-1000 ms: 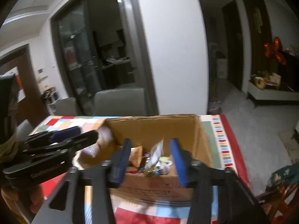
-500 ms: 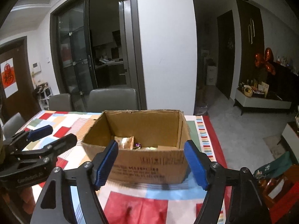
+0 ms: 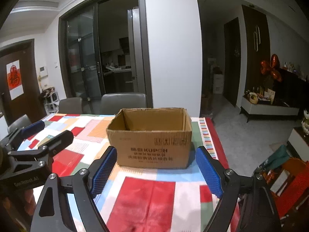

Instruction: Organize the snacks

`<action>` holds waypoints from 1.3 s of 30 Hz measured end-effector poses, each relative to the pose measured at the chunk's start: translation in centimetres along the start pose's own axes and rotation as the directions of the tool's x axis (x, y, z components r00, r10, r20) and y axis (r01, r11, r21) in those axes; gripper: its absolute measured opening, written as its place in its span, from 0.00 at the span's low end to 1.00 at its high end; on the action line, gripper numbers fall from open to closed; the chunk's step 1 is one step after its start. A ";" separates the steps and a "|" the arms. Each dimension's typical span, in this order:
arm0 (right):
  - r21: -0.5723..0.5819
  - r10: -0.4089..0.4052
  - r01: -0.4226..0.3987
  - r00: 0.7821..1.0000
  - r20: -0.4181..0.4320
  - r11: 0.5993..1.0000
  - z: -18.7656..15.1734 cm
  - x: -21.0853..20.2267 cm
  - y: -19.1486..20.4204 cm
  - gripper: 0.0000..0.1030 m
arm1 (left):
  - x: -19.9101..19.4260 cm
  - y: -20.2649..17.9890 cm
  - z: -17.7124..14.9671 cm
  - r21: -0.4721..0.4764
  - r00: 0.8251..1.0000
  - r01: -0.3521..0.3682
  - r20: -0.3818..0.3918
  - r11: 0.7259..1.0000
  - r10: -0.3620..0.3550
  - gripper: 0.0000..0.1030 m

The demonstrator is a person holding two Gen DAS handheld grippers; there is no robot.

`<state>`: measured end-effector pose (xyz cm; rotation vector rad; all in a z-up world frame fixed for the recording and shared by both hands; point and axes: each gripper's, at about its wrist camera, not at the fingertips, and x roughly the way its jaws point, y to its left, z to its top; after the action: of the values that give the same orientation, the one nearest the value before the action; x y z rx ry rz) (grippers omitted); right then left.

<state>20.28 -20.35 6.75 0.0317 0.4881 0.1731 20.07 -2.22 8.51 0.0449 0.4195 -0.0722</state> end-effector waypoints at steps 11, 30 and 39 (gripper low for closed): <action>0.013 -0.011 0.010 1.000 0.020 1.000 -3.5 -5.8 0.4 0.82 | -6.5 -0.4 -3.3 0.028 0.998 -0.042 0.049 0.999 0.041 1.00; 0.022 0.002 -0.003 0.998 0.058 1.000 -5.5 -10.1 1.0 0.82 | -11.6 -0.7 -4.8 0.026 0.996 -0.026 0.091 0.999 0.024 1.00; 0.036 0.001 -0.003 0.998 0.070 0.999 -5.9 -10.9 0.5 0.82 | -12.7 -1.6 -4.9 0.043 0.994 -0.033 0.103 0.999 0.029 1.00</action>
<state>7.98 -21.85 6.58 0.0733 0.4219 0.1647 6.42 -2.72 9.13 0.0914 0.3150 -0.0532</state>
